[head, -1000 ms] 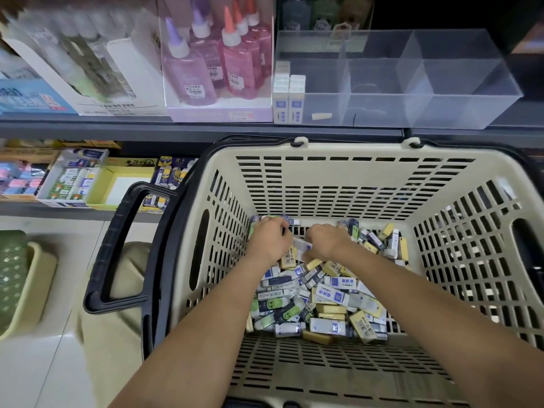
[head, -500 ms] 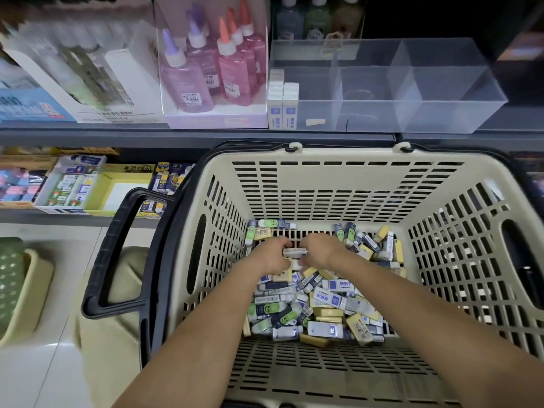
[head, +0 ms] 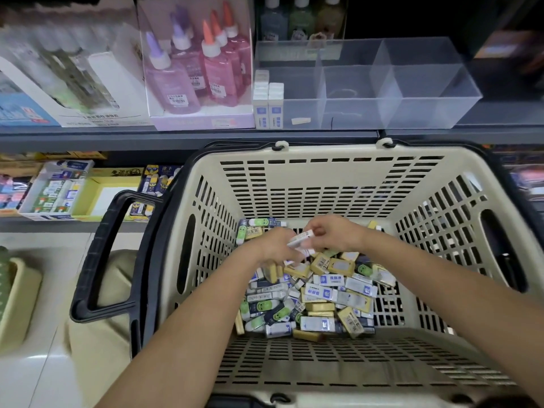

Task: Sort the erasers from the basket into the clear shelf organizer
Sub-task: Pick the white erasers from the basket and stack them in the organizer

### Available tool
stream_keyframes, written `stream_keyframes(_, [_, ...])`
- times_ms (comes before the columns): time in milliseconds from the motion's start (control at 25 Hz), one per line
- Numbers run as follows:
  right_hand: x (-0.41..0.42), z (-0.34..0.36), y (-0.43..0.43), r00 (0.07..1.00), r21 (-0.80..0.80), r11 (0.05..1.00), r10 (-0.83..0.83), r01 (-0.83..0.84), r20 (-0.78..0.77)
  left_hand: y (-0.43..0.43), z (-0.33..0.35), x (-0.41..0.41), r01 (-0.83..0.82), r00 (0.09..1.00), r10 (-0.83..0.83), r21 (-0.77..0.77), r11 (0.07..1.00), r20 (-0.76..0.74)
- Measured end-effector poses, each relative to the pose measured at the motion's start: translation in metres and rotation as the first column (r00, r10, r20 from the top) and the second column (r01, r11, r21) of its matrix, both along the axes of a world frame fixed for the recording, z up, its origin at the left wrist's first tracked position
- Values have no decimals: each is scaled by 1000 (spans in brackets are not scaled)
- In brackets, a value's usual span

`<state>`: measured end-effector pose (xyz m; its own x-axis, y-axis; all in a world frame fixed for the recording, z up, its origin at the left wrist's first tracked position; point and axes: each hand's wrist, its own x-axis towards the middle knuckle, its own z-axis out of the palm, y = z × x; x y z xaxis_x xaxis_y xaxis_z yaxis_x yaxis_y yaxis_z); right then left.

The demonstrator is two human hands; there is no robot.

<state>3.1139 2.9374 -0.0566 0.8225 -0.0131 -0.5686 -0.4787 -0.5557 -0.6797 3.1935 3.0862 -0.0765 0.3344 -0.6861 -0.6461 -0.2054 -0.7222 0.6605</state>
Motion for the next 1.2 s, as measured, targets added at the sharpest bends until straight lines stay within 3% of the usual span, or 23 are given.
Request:
stream_keyframes(80, [-21, 5, -10, 998, -85, 996, 25, -30, -60, 2, 0, -1, -136, 984, 130, -42, 990, -121])
stream_keyframes(160, [-45, 0, -15, 963, -314, 916, 202, -250, -179, 3, 1, -4, -288, 922, 267, -35, 957, -281])
stream_keyframes(200, [-55, -3, -13, 936, -356, 872, 264, -335, -234, 3, 4, -6, -341, 882, 310, -26, 940, -354])
stream_keyframes(480, [-72, -22, 18, 881, -560, 684, 405, -468, -244, 4, 5, -12, -356, 798, 340, 65, 932, -498])
stream_keyframes(600, [-71, -23, 22, 898, -580, 697, 409, -422, -162, 9, 6, -9, -379, 755, 369, 99, 920, -541])
stream_keyframes(720, [-70, -25, 24, 897, -589, 702, 431, -400, -95, 12, 2, -8, -376, 775, 369, 95, 922, -513])
stream_keyframes(920, [-67, -25, 25, 941, -498, 807, 334, -318, -61, 13, 1, -10, -351, 795, 365, 124, 928, -485])
stream_keyframes(1080, [-64, -16, 24, 937, -452, 823, 331, -343, -109, 10, 1, -11, -357, 805, 367, 114, 927, -466])
stream_keyframes(1200, [-50, 2, 18, 983, -298, 937, 180, -185, -44, 6, 5, -15, -349, 801, 354, 103, 932, -482])
